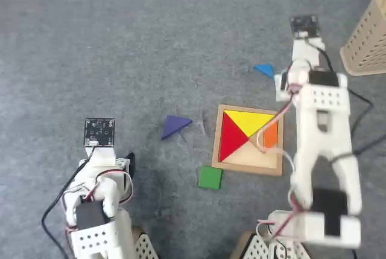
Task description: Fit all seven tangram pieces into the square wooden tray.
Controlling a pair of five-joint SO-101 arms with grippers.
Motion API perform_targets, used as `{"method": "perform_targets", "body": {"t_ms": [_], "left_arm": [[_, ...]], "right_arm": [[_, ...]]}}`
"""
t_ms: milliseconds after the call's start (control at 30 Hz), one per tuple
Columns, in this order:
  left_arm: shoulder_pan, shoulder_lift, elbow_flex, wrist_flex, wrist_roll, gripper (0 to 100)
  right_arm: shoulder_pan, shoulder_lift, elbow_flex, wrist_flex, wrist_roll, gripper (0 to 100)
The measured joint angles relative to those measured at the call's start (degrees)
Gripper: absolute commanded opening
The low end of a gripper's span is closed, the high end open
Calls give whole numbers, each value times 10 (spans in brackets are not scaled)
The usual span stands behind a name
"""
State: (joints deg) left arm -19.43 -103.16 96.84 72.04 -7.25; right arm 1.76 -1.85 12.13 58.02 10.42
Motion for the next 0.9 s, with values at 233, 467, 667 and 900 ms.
{"method": "perform_targets", "body": {"t_ms": [233, 467, 667, 900], "left_arm": [[0, 0, 0, 0, 0, 225], [0, 0, 0, 0, 0, 225], [0, 0, 0, 0, 0, 225], [0, 0, 0, 0, 0, 225]], "right_arm": [[-22, 175, -129, -127, 33, 177], [-58, 343, -240, -213, 45, 177], [-56, 491, -360, -236, 45, 177], [-49, 588, -504, -156, 45, 176]]}}
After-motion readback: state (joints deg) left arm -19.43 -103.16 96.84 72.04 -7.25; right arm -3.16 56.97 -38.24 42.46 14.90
